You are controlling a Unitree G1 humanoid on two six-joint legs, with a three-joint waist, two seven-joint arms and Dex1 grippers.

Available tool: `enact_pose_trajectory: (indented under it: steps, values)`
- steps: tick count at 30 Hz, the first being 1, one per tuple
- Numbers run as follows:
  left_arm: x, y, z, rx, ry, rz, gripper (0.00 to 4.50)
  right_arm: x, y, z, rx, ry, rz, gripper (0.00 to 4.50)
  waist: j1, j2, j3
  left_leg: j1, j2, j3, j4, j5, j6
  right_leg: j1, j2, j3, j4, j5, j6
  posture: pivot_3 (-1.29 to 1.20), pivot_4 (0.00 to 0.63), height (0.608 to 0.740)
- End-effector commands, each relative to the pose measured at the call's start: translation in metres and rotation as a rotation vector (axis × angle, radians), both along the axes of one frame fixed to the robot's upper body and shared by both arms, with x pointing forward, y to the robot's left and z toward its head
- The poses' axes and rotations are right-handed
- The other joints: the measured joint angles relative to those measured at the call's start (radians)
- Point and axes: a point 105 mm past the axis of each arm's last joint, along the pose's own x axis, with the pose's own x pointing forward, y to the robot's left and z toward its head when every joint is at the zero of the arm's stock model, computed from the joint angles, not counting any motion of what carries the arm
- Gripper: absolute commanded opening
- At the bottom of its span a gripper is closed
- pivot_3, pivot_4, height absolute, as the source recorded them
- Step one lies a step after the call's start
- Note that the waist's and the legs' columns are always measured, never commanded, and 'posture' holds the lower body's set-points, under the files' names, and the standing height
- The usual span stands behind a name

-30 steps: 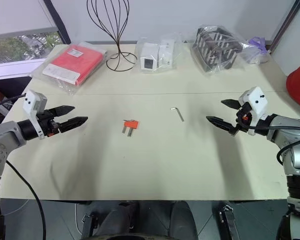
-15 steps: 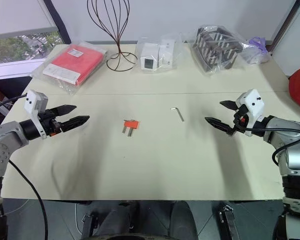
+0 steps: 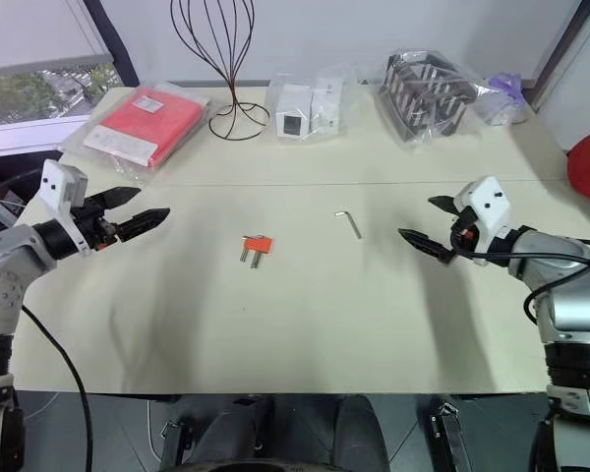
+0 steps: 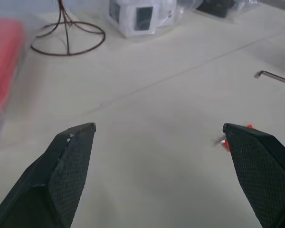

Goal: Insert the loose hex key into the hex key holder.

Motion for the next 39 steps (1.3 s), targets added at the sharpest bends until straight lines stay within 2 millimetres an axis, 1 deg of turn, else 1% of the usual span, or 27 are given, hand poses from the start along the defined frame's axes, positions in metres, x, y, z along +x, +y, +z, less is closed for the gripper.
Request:
enact_pose_trajectory:
  steps: [1, 2, 3, 6, 8, 10, 12, 14, 16, 19, 22, 24, 27, 33, 36, 39]
  values:
    - [-0.004, -0.009, 0.016, 0.076, -0.045, -0.104, 4.48, 0.005, 0.018, 0.015, -0.018, -0.056, 0.061, 4.5, -0.001, 0.0, 0.0, 0.0, 0.0, 0.0, 0.0, 0.0, 0.0, 0.0, 0.0, 0.0, 0.0, 0.0, 0.0, 0.0, 0.15, 0.74]
    - [-0.005, -0.011, 0.016, 0.096, -0.05, -0.133, 4.48, 0.006, 0.025, 0.013, -0.021, -0.052, 0.087, 4.5, -0.001, 0.0, 0.0, 0.0, 0.0, 0.0, 0.0, 0.0, 0.0, 0.0, 0.0, 0.0, 0.0, 0.0, 0.0, 0.0, 0.15, 0.74]
    - [-0.008, -0.017, 0.016, 0.118, -0.028, -0.199, 4.48, 0.008, 0.043, 0.01, -0.007, -0.043, 0.142, 4.5, -0.001, 0.0, 0.0, 0.0, 0.0, 0.0, 0.0, 0.0, 0.0, 0.0, 0.0, 0.0, 0.0, 0.0, 0.0, 0.0, 0.15, 0.74]
    - [-0.016, -0.025, 0.012, 0.178, 0.036, -0.33, 4.48, 0.01, 0.082, 0.002, 0.018, -0.027, 0.268, 4.5, -0.012, 0.0, 0.0, 0.0, 0.0, 0.0, 0.0, 0.0, 0.0, 0.0, 0.001, 0.0, 0.0, 0.0, 0.0, 0.0, 0.15, 0.74]
    - [-0.019, -0.026, 0.01, 0.201, 0.065, -0.367, 4.48, 0.011, 0.1, -0.004, 0.041, -0.016, 0.32, 4.5, -0.018, 0.0, 0.001, 0.0, 0.0, 0.0, -0.001, 0.0, 0.0, 0.0, 0.001, 0.0, 0.001, 0.0, 0.0, 0.0, 0.15, 0.74]
    - [-0.021, -0.026, 0.004, 0.22, 0.099, -0.403, 4.48, 0.016, 0.12, -0.017, 0.041, -0.004, 0.359, 4.5, -0.023, 0.0, 0.001, 0.0, 0.0, -0.001, -0.001, 0.0, 0.0, 0.0, 0.0, 0.0, 0.001, 0.0, 0.0, 0.0, 0.15, 0.74]
    - [-0.022, -0.027, 0.0, 0.229, 0.116, -0.419, 4.48, 0.019, 0.145, -0.029, 0.037, 0.006, 0.413, 4.5, -0.027, 0.0, 0.001, 0.0, 0.0, 0.0, -0.001, 0.001, -0.002, 0.0, 0.0, 0.0, 0.0, 0.0, 0.0, 0.0, 0.15, 0.74]
    - [-0.021, -0.029, -0.002, 0.226, 0.116, -0.419, 4.48, 0.024, 0.164, -0.036, 0.056, 0.012, 0.442, 4.5, -0.028, 0.0, 0.001, 0.0, 0.0, -0.001, -0.001, 0.003, -0.004, -0.001, 0.001, 0.0, 0.001, 0.0, 0.0, 0.0, 0.15, 0.74]
    - [-0.022, -0.031, -0.005, 0.225, 0.116, -0.421, 4.48, 0.03, 0.18, -0.042, 0.057, 0.013, 0.464, 4.5, -0.031, 0.0, 0.001, 0.0, 0.0, -0.001, -0.001, 0.003, -0.005, -0.002, 0.001, 0.0, 0.002, 0.0, 0.0, 0.0, 0.15, 0.74]
    - [-0.026, -0.034, -0.009, 0.218, 0.12, -0.426, 4.48, 0.036, 0.198, -0.047, 0.052, 0.012, 0.496, 4.5, -0.033, 0.001, 0.001, 0.0, 0.0, -0.001, -0.001, 0.003, -0.006, -0.002, 0.001, 0.0, 0.002, 0.0, 0.0, 0.0, 0.15, 0.74]
    - [-0.032, -0.039, -0.012, 0.165, 0.127, -0.421, 4.48, 0.042, 0.212, -0.051, 0.045, 0.012, 0.521, 4.5, -0.035, 0.0, 0.001, 0.0, 0.0, -0.002, -0.002, 0.004, -0.006, -0.002, 0.0, 0.0, 0.002, 0.0, 0.0, 0.0, 0.15, 0.74]
    - [-0.039, -0.042, -0.019, 0.154, 0.148, -0.423, 4.48, 0.044, 0.221, -0.053, 0.041, 0.016, 0.539, 4.5, -0.04, 0.0, 0.001, 0.0, 0.0, -0.002, -0.001, 0.004, -0.006, -0.002, 0.001, 0.0, 0.002, 0.0, 0.0, 0.0, 0.15, 0.74]
    - [-0.045, -0.044, -0.025, 0.155, 0.162, -0.418, 4.48, 0.043, 0.228, -0.058, 0.024, 0.022, 0.572, 4.5, -0.047, 0.001, 0.001, 0.0, 0.0, -0.003, -0.002, 0.004, -0.006, -0.002, 0.001, 0.0, 0.003, 0.0, 0.0, 0.0, 0.15, 0.74]
    - [-0.051, -0.046, -0.027, 0.143, 0.165, -0.404, 4.48, 0.039, 0.232, -0.071, 0.001, 0.042, 0.598, 4.5, -0.052, 0.001, 0.001, 0.0, 0.0, -0.003, -0.002, 0.004, -0.007, -0.003, 0.001, 0.0, 0.003, 0.0, 0.0, 0.0, 0.15, 0.74]
    - [-0.051, -0.046, -0.027, 0.14, 0.162, -0.397, 4.48, 0.04, 0.234, -0.072, 0.011, 0.044, 0.597, 4.5, -0.052, 0.001, 0.001, 0.0, 0.0, -0.003, -0.002, 0.004, -0.007, -0.003, 0.001, 0.0, 0.003, 0.0, 0.0, 0.0, 0.15, 0.74]
    - [-0.049, -0.048, -0.023, 0.103, 0.15, -0.383, 4.48, 0.043, 0.234, -0.077, 0.001, 0.053, 0.58, 4.5, -0.053, 0.001, 0.001, 0.0, 0.0, -0.003, -0.002, 0.004, -0.007, -0.003, 0.001, 0.0, 0.003, 0.0, 0.0, 0.0, 0.15, 0.74]
